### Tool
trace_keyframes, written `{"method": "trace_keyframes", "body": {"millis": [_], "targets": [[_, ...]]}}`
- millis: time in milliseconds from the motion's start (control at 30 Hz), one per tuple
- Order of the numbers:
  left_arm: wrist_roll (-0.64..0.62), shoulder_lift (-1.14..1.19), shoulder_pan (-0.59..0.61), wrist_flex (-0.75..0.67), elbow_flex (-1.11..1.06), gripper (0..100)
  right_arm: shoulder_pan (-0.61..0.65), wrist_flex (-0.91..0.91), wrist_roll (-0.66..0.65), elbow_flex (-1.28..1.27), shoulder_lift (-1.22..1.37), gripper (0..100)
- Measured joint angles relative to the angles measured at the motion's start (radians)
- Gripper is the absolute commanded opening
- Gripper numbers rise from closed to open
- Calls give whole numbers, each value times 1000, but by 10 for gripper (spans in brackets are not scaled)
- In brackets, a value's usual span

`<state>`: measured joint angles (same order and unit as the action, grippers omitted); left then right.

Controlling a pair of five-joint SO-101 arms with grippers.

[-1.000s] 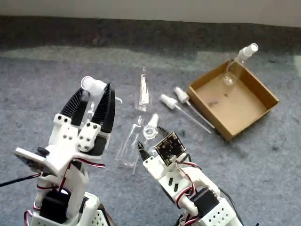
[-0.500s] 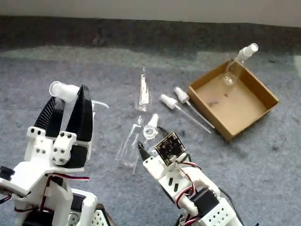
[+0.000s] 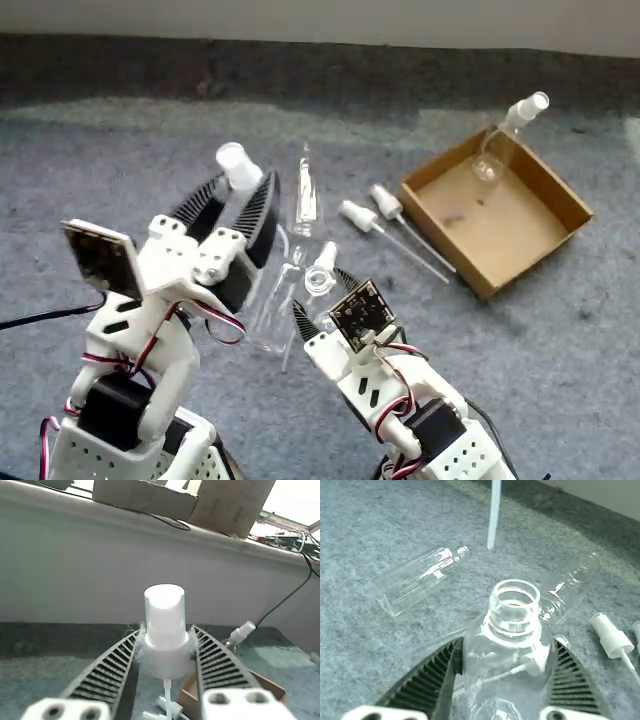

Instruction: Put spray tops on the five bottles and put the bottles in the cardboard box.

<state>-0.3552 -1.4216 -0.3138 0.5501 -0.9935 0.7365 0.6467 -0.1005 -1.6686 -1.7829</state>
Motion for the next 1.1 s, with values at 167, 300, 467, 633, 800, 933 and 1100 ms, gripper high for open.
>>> {"method": "trace_keyframes", "body": {"millis": [167, 300, 467, 633, 800, 933, 1100], "targets": [[0, 15, -91, 0, -20, 63, 0, 0, 0, 0, 0, 207], [0, 14, -91, -52, -20, 63, 0, 0, 0, 0, 0, 207], [0, 15, -91, -160, -51, 63, 0, 0, 0, 0, 0, 207], [0, -74, -91, -173, -51, 63, 0, 0, 0, 0, 0, 207], [0, -249, -97, -176, -135, 63, 0, 0, 0, 0, 0, 207], [0, -267, -104, -176, -206, 63, 0, 0, 0, 0, 0, 207], [0, -282, -132, -176, -209, 63, 0, 0, 0, 0, 0, 207]]}}
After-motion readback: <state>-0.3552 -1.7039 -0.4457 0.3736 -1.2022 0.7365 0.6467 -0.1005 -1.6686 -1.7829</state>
